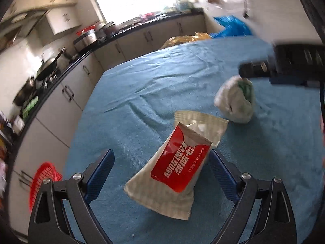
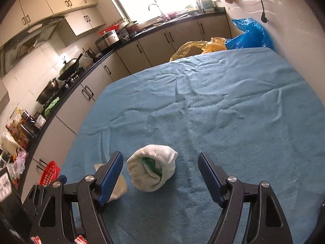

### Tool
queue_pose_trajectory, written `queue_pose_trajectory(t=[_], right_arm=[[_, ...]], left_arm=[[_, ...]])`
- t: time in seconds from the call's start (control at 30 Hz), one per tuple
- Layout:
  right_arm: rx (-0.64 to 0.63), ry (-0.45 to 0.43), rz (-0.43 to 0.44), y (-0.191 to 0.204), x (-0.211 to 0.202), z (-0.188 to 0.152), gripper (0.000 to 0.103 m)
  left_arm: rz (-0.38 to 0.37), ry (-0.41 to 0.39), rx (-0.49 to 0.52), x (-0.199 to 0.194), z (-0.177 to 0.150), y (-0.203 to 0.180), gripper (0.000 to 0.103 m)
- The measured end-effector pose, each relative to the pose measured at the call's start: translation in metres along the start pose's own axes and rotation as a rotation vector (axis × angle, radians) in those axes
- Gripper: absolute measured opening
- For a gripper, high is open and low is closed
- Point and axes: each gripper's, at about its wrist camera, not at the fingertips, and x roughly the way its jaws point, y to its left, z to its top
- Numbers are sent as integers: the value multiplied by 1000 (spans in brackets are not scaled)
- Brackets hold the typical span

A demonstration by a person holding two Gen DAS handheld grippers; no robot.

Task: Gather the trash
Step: 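Grasp the red-white snack packet with the left tool while the right grasps the white cloth bundle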

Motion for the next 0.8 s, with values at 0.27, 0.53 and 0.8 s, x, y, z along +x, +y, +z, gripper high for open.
queue_pose_trajectory(t=[0.27,0.53,0.8], right_arm=[[-95,38,-39,22,24,-14,79],[-163,13,-56,35,26,-23,43],[-216,-60,-23,51,9,-28,42]], left_arm=[[-97,51,-201,25,-10,31,53],[-149,9,-285,16,-17,45,51],[-110,-52,-300,6,-14,53,51]])
